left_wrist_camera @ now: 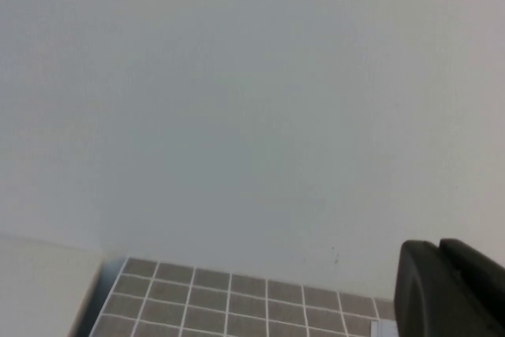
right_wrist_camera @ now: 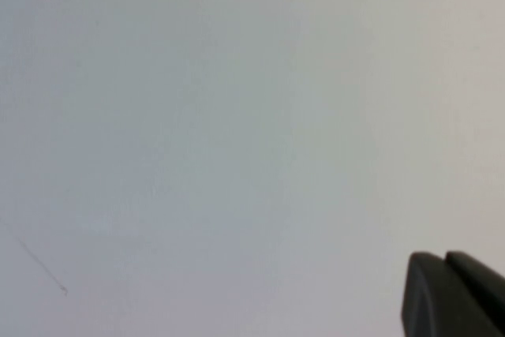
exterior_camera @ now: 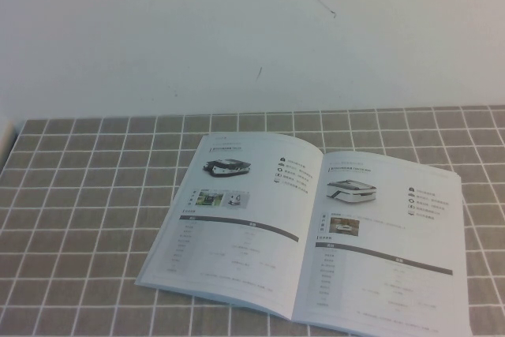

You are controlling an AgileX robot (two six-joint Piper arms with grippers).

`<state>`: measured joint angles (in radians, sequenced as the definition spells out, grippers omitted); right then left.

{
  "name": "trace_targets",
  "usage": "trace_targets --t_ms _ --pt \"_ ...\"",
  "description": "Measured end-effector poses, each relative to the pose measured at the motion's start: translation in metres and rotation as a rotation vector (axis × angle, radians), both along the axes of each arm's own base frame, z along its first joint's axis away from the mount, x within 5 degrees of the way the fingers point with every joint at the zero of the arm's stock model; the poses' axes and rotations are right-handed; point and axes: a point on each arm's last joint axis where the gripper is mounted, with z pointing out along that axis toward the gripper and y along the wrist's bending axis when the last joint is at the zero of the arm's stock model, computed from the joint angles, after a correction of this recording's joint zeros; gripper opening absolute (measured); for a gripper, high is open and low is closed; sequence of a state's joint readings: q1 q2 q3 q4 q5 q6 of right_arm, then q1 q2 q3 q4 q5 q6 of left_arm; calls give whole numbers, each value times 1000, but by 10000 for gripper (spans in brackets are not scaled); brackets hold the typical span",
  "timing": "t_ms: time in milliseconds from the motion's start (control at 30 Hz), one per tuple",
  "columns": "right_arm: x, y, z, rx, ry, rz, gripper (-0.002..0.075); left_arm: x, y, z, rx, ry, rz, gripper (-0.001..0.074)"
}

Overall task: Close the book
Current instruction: 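Close the open booklet and leave it lying on the table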

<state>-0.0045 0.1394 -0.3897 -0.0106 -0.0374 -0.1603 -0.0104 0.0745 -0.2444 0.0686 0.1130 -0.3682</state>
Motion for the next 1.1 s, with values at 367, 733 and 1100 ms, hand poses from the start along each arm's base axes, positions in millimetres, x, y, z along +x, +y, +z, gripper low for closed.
trace_targets --t_ms 367,733,1100 --pt "87 4 29 146 524 50 -3 61 0 53 95 416 -2 -4" --pt "200 35 -20 36 1006 432 -3 143 -14 28 79 568 -153 -4" --pt "260 62 -117 7 1269 548 -3 218 -39 9 56 827 -464 -4"
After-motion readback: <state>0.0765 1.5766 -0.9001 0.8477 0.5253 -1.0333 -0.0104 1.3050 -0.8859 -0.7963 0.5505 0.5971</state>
